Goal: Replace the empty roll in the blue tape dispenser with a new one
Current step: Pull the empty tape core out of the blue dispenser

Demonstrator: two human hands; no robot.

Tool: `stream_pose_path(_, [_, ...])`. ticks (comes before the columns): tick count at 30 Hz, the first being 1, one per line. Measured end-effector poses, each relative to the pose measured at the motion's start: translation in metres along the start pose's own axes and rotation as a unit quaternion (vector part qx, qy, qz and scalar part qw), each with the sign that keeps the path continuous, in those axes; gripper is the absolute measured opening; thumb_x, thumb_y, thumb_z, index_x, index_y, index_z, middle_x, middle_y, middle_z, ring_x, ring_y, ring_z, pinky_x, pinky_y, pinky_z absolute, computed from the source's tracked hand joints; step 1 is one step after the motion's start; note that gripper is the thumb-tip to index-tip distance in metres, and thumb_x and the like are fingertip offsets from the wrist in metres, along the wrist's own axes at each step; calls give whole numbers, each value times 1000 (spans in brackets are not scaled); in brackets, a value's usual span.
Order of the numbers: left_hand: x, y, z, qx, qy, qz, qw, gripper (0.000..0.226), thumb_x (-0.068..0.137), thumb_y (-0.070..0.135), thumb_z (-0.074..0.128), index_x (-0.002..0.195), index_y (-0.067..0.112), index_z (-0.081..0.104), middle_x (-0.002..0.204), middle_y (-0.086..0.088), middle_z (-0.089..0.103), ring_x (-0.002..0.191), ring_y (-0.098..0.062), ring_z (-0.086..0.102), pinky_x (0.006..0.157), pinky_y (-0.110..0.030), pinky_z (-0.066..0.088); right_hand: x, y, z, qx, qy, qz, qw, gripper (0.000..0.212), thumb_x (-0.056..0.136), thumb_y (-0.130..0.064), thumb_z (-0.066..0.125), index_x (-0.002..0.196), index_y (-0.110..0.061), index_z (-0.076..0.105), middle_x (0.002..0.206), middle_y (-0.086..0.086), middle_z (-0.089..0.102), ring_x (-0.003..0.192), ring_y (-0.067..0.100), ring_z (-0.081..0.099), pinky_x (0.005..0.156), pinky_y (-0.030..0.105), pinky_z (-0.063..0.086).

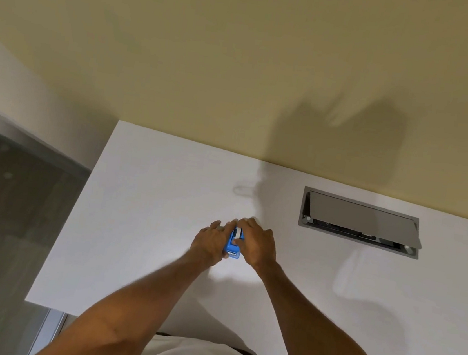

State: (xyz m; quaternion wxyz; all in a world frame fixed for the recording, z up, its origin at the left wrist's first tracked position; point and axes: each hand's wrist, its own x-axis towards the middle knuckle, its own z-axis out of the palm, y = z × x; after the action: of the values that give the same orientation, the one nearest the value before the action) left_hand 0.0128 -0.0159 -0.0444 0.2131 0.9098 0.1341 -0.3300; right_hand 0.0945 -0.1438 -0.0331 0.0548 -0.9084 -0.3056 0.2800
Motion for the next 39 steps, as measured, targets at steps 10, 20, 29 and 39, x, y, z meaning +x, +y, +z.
stream_pose_path(10, [-2, -4, -1, 7, 15, 1, 1000, 97, 95, 36, 77, 170, 30, 15, 174, 0, 31, 166, -28, 19, 132, -42, 32, 0, -1, 4, -110, 23, -64, 992, 52, 101, -39, 62, 144, -13, 46, 144, 7, 54, 131, 24, 57, 113, 38, 47])
stream_pose_path(20, [-4, -5, -6, -61, -55, 12, 997, 103, 99, 27, 74, 172, 26, 1, 179, -4, 13, 167, -28, 17, 132, -46, 33, -10, 3, -2, 73, 46, -8, 996, 38, 100, -36, 65, 134, -22, 56, 133, -6, 60, 113, 14, 66, 108, 30, 49])
stream_pose_path(29, [-21, 3, -40, -394, 83, -29, 915, 61, 105, -7, 41, 164, 11, 38, 166, -9, 45, 155, -26, 45, 131, -40, 35, -28, -5, -21, 244, 114, 28, 963, 33, 94, -26, 74, 126, -21, 67, 131, -6, 63, 114, 13, 66, 98, 36, 57])
stream_pose_path(39, [-41, 2, -50, -653, -47, -47, 755, 43, 115, 27, 43, 132, -3, 68, 115, -21, 81, 95, -18, 82, 79, -20, 65, -52, -18, -23, 395, 150, 24, 906, 33, 95, -20, 74, 127, -17, 69, 124, 1, 70, 113, 17, 67, 104, 40, 57])
